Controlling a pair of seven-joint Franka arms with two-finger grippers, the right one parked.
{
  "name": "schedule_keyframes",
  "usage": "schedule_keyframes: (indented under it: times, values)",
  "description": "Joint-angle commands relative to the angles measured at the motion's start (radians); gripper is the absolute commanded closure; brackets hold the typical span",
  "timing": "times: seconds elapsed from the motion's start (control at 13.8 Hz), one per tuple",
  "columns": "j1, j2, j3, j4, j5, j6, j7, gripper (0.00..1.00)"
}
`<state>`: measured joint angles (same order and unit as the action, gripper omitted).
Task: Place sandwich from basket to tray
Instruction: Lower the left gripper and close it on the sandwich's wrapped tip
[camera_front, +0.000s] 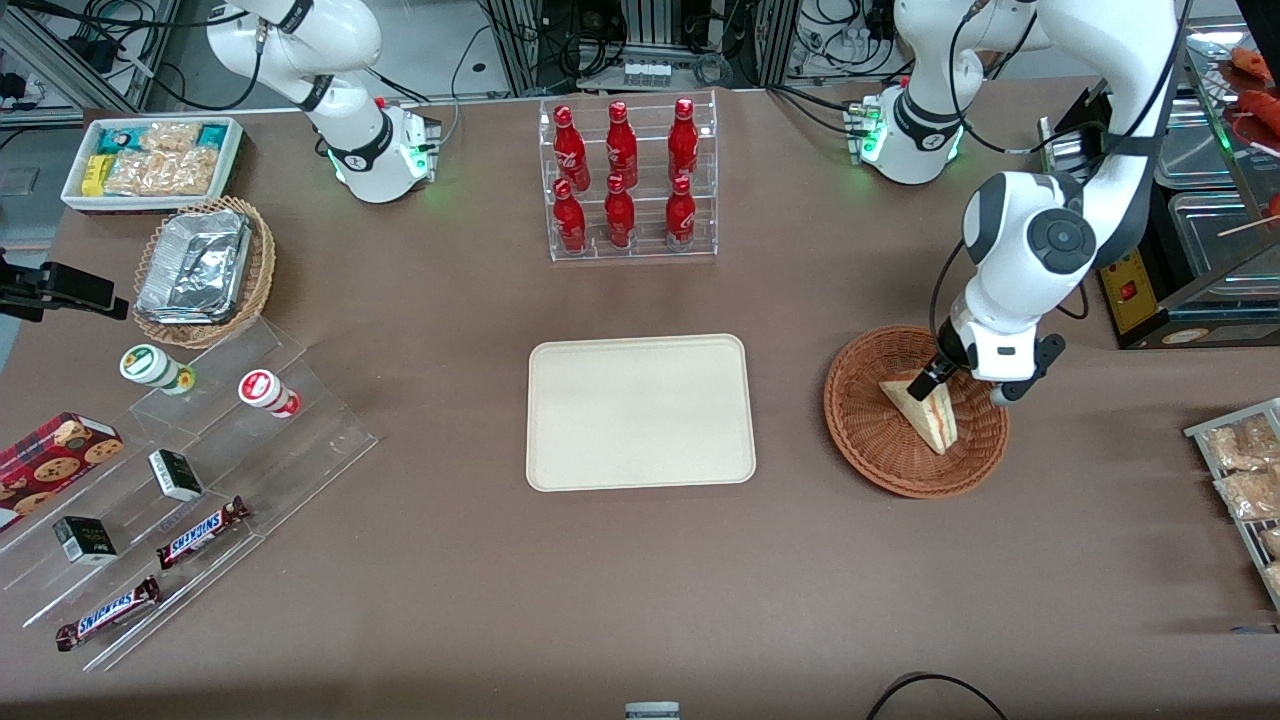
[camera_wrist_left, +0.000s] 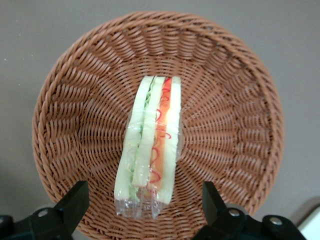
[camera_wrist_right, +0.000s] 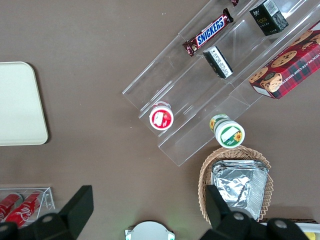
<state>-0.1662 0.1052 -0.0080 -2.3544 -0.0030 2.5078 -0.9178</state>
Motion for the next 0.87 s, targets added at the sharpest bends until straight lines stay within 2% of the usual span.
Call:
schedule_keyframes:
  times: [0.0,0.36,0.44,0.51,0.58,0.65,0.8]
  values:
    - [-0.013,0.051,0.008,0.021,0.009,0.020,-0.029,0.00]
    - [-0.012,0.113,0.008,0.063,0.011,0.022,-0.029,0.02]
    - [-0.012,0.113,0.008,0.061,0.011,0.020,-0.029,0.21]
    - [-0.012,0.113,0.008,0.060,0.011,0.020,-0.029,0.46]
    - [-0.012,0.113,0.008,0.058,0.011,0.020,-0.029,0.81]
    - [-0.012,0.113,0.008,0.057,0.012,0.020,-0.029,1.00]
    - [-0.013,0.111,0.008,0.055,0.014,0.016,-0.020,1.00]
